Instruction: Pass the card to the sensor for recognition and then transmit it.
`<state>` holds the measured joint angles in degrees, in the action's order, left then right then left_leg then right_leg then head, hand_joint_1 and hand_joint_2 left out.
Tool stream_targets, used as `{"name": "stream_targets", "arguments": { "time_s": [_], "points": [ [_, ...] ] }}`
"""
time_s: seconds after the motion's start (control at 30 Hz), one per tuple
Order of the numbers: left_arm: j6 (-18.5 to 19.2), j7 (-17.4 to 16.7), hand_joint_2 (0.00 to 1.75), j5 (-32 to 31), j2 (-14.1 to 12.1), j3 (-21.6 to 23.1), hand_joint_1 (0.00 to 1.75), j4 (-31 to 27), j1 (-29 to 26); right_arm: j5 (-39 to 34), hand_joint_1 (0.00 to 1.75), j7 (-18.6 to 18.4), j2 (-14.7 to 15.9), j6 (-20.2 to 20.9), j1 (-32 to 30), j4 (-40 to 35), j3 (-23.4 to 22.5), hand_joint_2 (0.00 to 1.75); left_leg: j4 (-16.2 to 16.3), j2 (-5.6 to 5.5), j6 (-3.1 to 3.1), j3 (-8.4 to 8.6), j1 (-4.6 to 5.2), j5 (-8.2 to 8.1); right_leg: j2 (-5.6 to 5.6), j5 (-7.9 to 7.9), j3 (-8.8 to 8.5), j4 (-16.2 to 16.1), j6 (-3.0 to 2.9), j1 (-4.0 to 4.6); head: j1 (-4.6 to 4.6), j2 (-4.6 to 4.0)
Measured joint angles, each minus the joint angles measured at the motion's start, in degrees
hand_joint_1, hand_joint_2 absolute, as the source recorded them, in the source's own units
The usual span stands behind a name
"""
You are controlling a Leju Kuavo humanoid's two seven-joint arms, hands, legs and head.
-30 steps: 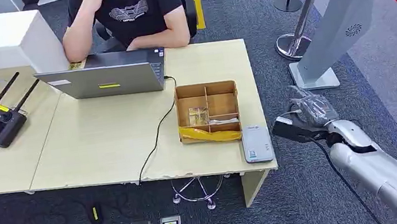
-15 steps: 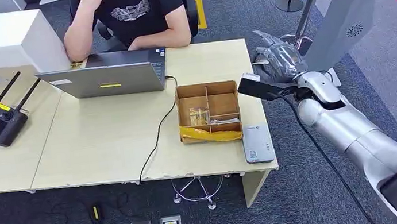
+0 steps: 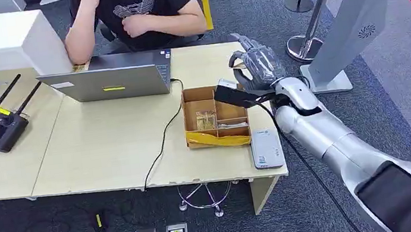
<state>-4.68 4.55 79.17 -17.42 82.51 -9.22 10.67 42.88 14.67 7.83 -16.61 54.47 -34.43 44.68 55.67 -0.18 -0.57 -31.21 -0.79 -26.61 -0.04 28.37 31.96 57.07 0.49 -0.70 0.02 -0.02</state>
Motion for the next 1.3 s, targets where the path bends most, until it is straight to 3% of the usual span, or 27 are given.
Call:
{"name": "stream_targets", "arguments": {
  "time_s": [0.57, 1.13, 1.17, 1.2, 1.3],
  "points": [
    [-0.1, 0.0, 0.00, 0.8, 0.1, 0.6, 0.00, 0.0, 0.0, 2.4, 1.75, 1.3, -3.6, -0.4, 0.4, 4.2, 0.0, 1.75, 0.0, 0.01, 0.00, 0.00, 0.00, 0.00, 0.02, 0.00, 0.00, 0.0, 0.00, 0.00, 0.00, 0.00],
    [-0.1, 0.0, 0.00, 0.9, 0.1, 0.7, 0.00, 0.0, -0.1, 2.9, 1.75, 1.1, -4.7, -0.7, 0.7, 6.2, -0.1, 1.75, 0.0, 0.01, 0.00, -0.01, 0.00, 0.00, 0.01, 0.00, 0.01, 0.0, 0.00, 0.00, 0.00, 0.00],
    [-0.1, 0.0, 0.00, 0.9, 0.1, 0.7, 0.00, 0.0, -0.1, 2.9, 0.03, 1.1, -4.7, -0.7, 0.7, 6.3, -0.1, 1.75, 0.0, 0.01, 0.00, -0.01, 0.00, 0.00, 0.01, 0.00, 0.01, 0.0, 0.00, 0.00, 0.00, 0.00],
    [-0.1, 0.0, 0.00, 0.9, 0.1, 0.7, 0.00, 0.0, -0.1, 2.9, 0.00, 1.1, -4.7, -0.7, 0.7, 6.4, -0.1, 0.00, 0.0, 0.01, 0.00, -0.02, 0.00, -0.01, 0.01, 0.00, 0.01, 0.0, 0.00, 0.00, 0.00, 0.00],
    [-0.1, 0.0, 0.00, 0.9, 0.1, 0.7, 0.00, 0.0, -0.1, 1.8, 0.00, 2.8, -4.8, -0.8, 0.7, 6.6, -0.2, 0.00, 0.0, 0.01, 0.00, -0.02, 0.00, -0.01, 0.01, 0.00, 0.01, 0.0, 0.00, 0.00, 0.00, 0.00]
  ]
}}
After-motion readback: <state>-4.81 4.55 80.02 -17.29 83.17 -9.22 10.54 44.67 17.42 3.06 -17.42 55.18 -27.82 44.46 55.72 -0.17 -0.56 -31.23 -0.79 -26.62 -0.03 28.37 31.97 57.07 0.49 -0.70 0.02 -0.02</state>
